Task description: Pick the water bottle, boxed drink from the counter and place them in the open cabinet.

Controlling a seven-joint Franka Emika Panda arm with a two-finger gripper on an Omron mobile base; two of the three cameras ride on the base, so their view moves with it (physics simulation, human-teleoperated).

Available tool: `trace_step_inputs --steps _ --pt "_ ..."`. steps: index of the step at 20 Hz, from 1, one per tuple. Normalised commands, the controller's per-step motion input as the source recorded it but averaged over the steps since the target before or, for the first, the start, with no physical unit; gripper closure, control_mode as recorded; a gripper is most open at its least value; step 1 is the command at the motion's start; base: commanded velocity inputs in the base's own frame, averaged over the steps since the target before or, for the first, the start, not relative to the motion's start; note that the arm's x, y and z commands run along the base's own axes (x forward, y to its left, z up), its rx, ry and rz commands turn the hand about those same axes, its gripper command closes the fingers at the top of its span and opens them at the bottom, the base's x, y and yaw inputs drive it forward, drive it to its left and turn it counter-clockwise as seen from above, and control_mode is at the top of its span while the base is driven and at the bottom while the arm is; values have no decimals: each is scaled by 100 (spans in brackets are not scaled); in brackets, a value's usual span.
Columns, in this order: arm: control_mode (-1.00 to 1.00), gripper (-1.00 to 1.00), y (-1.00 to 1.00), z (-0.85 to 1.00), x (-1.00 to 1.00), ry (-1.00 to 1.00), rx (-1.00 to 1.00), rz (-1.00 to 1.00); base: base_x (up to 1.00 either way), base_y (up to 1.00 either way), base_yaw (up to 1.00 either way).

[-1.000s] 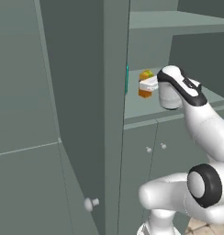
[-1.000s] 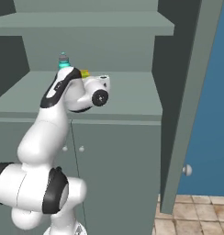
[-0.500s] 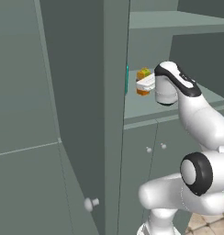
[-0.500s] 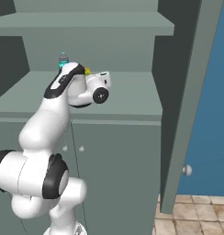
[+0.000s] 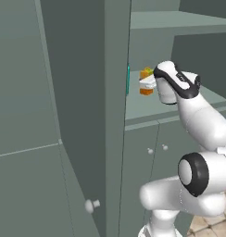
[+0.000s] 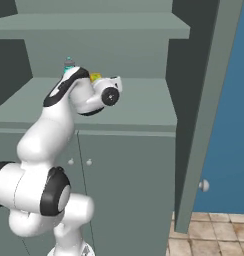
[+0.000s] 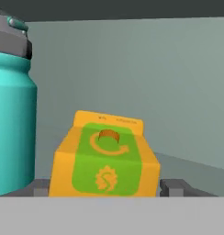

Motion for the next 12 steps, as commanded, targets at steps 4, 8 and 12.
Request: trace_step_inputs --steps 4,8,12 --pt "-100 -100 -16 -1 -24 1 0 -6 0 0 0" --pt "-100 -100 -10 -4 -37 0 0 -10 0 0 0" --pt "-100 -100 -3 0 -39 0 0 -14 0 0 0"
